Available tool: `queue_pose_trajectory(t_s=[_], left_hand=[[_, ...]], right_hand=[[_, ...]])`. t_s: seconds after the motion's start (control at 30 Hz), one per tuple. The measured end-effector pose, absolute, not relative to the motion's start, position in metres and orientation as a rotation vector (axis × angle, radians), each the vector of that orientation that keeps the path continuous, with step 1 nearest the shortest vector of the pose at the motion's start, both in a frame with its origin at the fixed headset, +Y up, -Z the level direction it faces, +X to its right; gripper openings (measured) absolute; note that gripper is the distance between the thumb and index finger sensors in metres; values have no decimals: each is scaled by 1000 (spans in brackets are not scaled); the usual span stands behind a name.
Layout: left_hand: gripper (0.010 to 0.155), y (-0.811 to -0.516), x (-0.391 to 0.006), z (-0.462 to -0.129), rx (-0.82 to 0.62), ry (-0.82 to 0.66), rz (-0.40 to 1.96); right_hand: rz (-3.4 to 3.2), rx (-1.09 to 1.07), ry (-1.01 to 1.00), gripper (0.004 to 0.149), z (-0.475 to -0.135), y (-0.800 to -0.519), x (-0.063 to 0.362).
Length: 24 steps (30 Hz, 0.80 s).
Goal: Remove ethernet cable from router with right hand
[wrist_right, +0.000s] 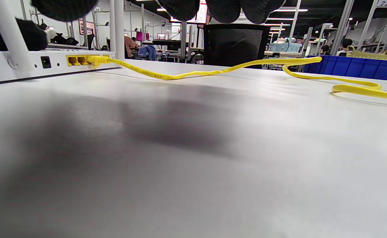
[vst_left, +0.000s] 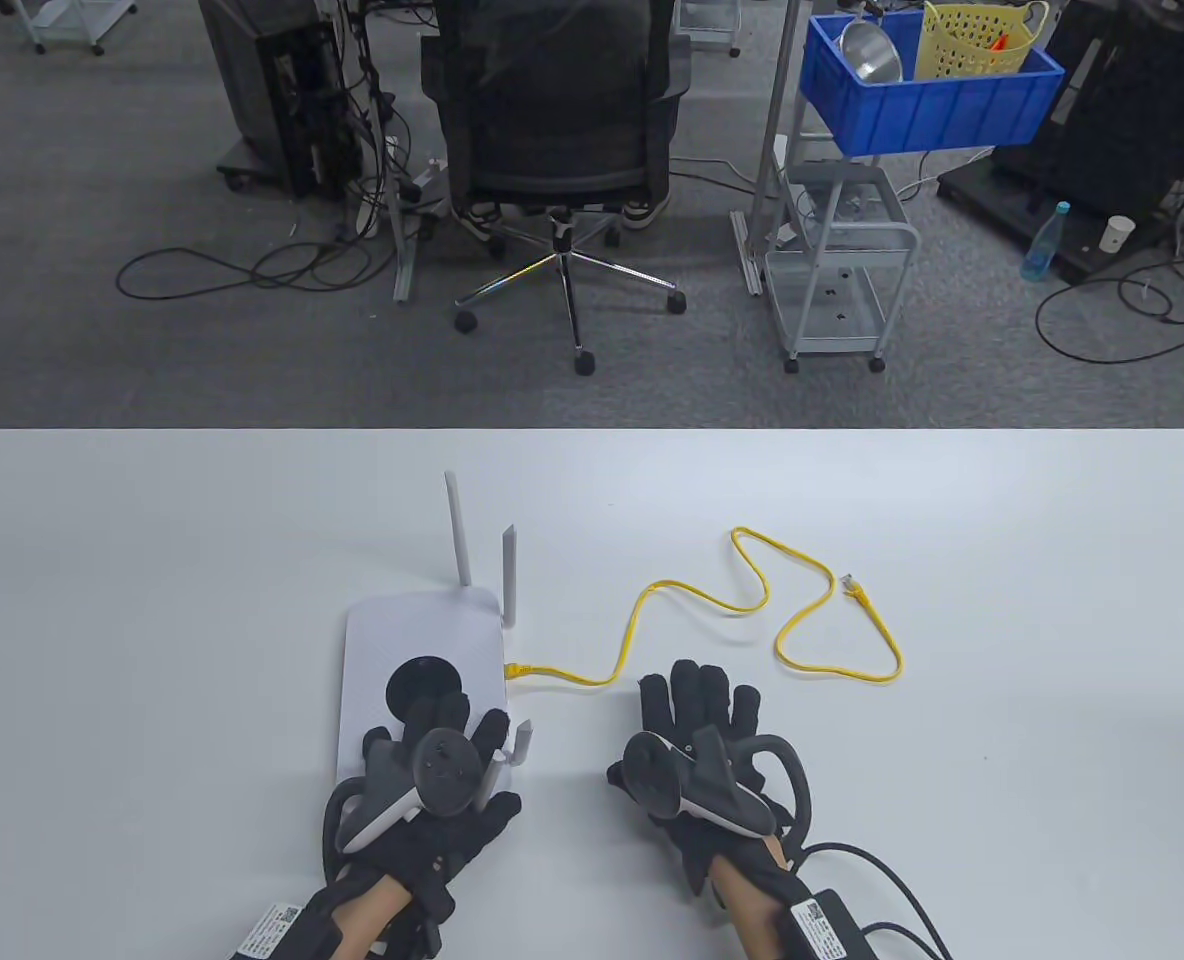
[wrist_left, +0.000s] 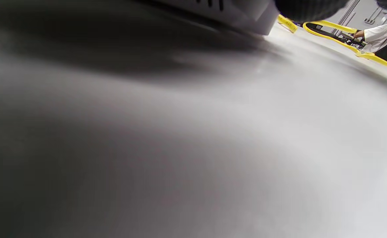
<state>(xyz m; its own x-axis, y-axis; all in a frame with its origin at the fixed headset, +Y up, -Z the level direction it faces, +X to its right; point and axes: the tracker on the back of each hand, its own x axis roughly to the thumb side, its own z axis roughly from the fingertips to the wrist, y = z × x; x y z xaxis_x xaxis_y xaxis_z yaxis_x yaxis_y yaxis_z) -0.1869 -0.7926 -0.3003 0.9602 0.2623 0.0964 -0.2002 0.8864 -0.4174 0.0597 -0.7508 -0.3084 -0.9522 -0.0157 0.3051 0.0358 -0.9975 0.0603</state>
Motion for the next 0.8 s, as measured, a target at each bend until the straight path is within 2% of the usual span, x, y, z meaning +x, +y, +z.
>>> queue_pose_trajectory(t_s=[0.27, 0.47, 0.6, 0.8], left_hand=[[72, -776, -205, -301, -285, -82, 288], [69, -758, -229, -299, -124, 67, 390], [67, -750, -248, -295, -5, 216, 539], [68, -753, -269, -295, -19, 341, 626]], right_hand=[[-3091, -467, -100, 92, -308, -749, 61], [-3092, -455, -131, 92, -310, -752, 63], [-3097, -454, -137, 92, -310, -752, 63], [-3097, -461, -158, 92, -309, -752, 63]])
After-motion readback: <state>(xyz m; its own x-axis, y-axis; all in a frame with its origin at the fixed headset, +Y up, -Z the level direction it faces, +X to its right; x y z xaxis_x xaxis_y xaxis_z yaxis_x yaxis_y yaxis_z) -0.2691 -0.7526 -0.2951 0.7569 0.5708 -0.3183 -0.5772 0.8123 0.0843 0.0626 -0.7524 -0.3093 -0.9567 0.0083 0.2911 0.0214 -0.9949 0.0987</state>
